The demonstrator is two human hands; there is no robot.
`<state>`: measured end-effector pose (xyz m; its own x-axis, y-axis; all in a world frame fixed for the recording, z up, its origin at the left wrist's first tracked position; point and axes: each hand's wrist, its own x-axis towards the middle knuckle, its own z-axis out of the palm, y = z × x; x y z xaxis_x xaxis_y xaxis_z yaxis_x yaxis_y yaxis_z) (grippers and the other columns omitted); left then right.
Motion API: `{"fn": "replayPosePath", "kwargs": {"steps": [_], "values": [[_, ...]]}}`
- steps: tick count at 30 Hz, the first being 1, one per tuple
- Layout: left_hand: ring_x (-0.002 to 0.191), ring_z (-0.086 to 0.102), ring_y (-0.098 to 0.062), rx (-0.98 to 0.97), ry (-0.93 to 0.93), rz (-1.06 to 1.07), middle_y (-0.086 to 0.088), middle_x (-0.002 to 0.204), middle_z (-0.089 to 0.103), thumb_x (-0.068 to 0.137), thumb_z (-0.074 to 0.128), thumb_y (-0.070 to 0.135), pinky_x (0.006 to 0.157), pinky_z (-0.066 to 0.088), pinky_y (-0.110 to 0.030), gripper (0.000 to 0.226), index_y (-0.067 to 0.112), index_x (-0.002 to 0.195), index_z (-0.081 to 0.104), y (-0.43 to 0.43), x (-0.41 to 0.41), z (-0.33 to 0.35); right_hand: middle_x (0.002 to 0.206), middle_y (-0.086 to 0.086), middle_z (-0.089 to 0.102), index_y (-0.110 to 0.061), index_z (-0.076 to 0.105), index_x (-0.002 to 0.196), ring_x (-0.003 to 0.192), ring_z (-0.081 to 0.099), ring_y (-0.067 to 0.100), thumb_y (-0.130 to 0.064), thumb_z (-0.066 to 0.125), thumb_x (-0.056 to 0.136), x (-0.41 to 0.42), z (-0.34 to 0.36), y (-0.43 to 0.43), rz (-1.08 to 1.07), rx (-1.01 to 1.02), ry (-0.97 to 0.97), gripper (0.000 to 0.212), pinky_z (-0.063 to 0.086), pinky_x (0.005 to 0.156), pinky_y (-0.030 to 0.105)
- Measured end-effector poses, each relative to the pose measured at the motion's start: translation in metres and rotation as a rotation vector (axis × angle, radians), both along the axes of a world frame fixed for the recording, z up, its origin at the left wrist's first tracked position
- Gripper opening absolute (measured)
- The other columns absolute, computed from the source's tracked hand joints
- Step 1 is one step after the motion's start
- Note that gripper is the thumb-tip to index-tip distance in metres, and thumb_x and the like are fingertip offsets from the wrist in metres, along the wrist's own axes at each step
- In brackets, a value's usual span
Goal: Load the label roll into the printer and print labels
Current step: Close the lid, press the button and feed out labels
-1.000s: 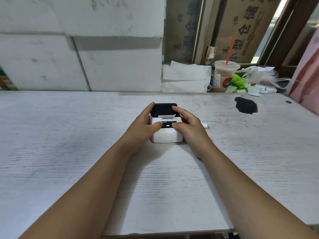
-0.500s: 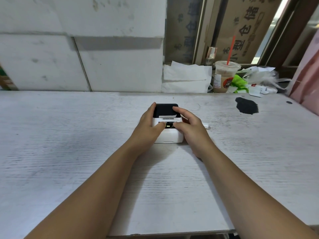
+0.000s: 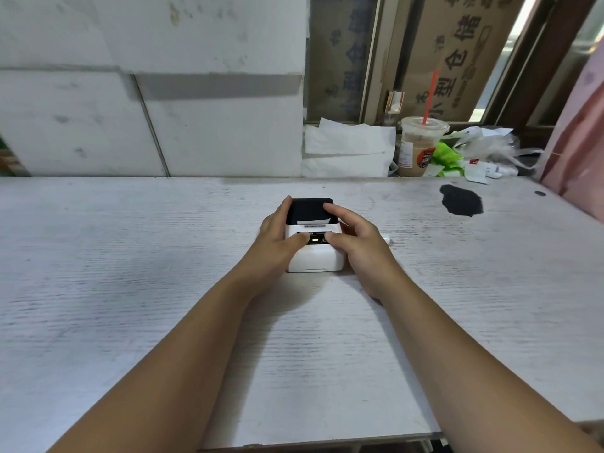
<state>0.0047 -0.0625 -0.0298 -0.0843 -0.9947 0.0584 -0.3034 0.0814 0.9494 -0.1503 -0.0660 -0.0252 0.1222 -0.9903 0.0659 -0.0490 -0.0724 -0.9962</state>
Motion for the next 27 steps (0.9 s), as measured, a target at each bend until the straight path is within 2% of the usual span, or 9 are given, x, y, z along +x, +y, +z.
{"fn": "replayPosePath", "kwargs": {"steps": [4,7,12,16,21,27], "values": [[0.14,0.017,-0.002,-0.04,0.012,0.041,0.011,0.151,0.023,0.093,0.051,0.021,0.103,0.019,-0.021,0.064,0.035,0.147,0.019,0.0026,-0.0003,0.0,0.138,-0.003,0.055,-0.024,0.057,0.13,0.122,0.054,0.009,0.0,0.054,0.088,-0.0001,-0.0017,-0.0029,0.001,-0.001,0.008,0.049,0.043,0.104,0.027],[0.141,0.02,-0.005,-0.052,0.001,0.051,0.011,0.152,0.025,0.092,0.053,0.021,0.112,0.021,-0.027,0.065,0.032,0.147,0.02,0.0024,-0.0004,0.0001,0.138,-0.004,0.055,-0.025,0.053,0.133,0.125,0.053,0.012,0.001,0.052,0.087,0.0019,-0.0014,-0.0028,-0.012,0.001,0.017,0.052,0.043,0.103,0.027],[0.136,0.03,-0.003,-0.063,-0.003,0.04,0.012,0.149,0.033,0.092,0.054,0.02,0.094,0.029,-0.014,0.064,0.031,0.147,0.022,0.0023,0.0003,0.0005,0.137,-0.008,0.054,-0.024,0.043,0.142,0.126,0.052,0.01,0.0,0.05,0.087,0.0026,-0.0013,-0.0036,0.004,0.016,0.022,0.059,0.039,0.111,0.035],[0.132,0.033,0.0,-0.071,0.022,0.038,0.014,0.144,0.037,0.091,0.054,0.018,0.106,0.028,-0.023,0.062,0.033,0.144,0.026,0.004,0.0001,0.0017,0.137,-0.008,0.054,-0.023,0.041,0.144,0.124,0.053,0.008,-0.001,0.051,0.089,0.001,-0.0001,-0.0025,0.002,0.023,0.036,0.06,0.04,0.11,0.033],[0.133,0.031,0.0,-0.061,0.02,0.037,0.014,0.146,0.035,0.091,0.055,0.019,0.099,0.027,-0.019,0.063,0.032,0.146,0.024,0.0036,0.0004,0.0018,0.137,-0.009,0.055,-0.024,0.042,0.143,0.123,0.054,0.007,-0.004,0.052,0.089,0.0014,0.0009,-0.0021,0.003,0.025,0.04,0.059,0.04,0.109,0.032],[0.13,0.032,0.002,-0.064,0.009,0.036,0.013,0.147,0.035,0.092,0.054,0.018,0.099,0.026,-0.019,0.063,0.032,0.146,0.024,0.0036,0.0001,0.0022,0.137,-0.007,0.055,-0.024,0.042,0.143,0.124,0.055,0.009,-0.002,0.052,0.088,0.0012,0.0026,-0.002,0.002,0.039,0.044,0.06,0.042,0.109,0.033]]}}
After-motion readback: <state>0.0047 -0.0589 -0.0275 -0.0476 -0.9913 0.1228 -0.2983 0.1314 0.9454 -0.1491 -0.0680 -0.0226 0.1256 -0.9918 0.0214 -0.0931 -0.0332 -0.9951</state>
